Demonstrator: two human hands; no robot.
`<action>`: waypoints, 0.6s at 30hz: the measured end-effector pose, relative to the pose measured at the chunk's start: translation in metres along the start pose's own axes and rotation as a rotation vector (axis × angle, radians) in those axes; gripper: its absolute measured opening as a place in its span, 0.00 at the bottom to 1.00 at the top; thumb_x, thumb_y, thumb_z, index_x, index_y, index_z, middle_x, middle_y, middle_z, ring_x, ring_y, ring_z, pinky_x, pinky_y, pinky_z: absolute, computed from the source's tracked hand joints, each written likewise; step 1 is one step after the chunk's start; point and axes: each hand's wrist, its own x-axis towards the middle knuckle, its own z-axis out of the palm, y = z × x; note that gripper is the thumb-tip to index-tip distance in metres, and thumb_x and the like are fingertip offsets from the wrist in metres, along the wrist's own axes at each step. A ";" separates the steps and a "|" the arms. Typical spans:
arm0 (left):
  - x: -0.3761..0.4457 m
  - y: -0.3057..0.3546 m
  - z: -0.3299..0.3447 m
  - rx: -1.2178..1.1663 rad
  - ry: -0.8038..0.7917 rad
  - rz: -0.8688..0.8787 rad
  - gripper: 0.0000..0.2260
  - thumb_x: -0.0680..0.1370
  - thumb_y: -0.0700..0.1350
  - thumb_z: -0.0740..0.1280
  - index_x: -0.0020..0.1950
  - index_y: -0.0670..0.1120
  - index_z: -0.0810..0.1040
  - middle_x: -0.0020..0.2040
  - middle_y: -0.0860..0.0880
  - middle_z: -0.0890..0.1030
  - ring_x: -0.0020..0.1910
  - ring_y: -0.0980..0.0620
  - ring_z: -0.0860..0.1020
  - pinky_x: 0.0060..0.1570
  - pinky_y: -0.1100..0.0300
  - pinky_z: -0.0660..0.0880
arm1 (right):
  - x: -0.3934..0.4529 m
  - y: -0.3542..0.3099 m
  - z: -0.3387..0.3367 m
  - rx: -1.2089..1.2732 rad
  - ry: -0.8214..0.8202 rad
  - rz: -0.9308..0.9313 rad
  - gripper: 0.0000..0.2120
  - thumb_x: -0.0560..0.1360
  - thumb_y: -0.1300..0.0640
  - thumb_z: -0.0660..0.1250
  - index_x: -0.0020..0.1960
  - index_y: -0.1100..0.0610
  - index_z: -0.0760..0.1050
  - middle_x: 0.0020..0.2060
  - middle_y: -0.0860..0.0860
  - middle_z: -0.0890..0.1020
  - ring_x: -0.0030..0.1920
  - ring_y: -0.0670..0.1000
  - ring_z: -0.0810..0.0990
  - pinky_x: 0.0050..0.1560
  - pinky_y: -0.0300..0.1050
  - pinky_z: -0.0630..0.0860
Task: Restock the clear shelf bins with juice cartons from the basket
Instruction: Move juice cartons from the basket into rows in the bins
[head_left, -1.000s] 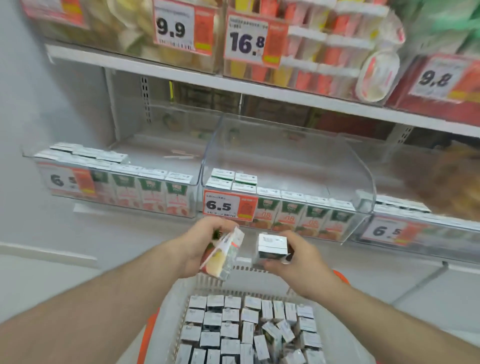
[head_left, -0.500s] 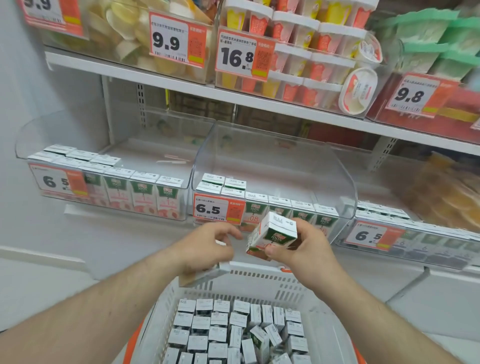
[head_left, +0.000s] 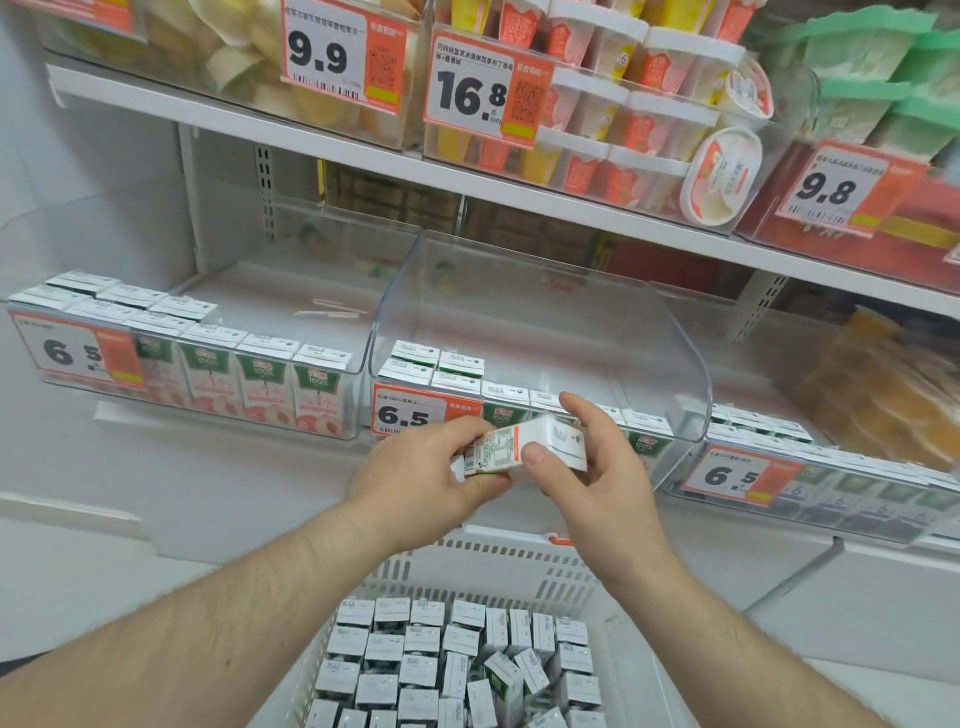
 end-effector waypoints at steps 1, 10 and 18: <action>0.001 0.001 -0.001 0.033 0.014 0.014 0.15 0.73 0.62 0.68 0.58 0.63 0.73 0.46 0.61 0.80 0.41 0.60 0.78 0.47 0.53 0.77 | 0.000 -0.002 0.002 -0.028 0.016 -0.023 0.23 0.65 0.42 0.72 0.59 0.38 0.73 0.49 0.38 0.82 0.50 0.41 0.81 0.51 0.46 0.80; 0.016 -0.009 -0.009 0.122 0.064 -0.130 0.35 0.75 0.64 0.63 0.77 0.66 0.47 0.43 0.60 0.78 0.46 0.56 0.78 0.49 0.52 0.78 | 0.064 -0.064 0.000 -0.352 0.250 -0.153 0.03 0.74 0.50 0.68 0.47 0.43 0.76 0.40 0.38 0.79 0.44 0.45 0.77 0.45 0.42 0.72; 0.021 -0.014 -0.004 -0.004 0.136 -0.242 0.24 0.76 0.52 0.63 0.72 0.64 0.66 0.49 0.60 0.82 0.52 0.52 0.78 0.53 0.57 0.74 | 0.140 -0.038 0.037 -0.822 -0.060 0.195 0.15 0.73 0.48 0.63 0.56 0.53 0.79 0.51 0.53 0.83 0.49 0.57 0.79 0.44 0.44 0.71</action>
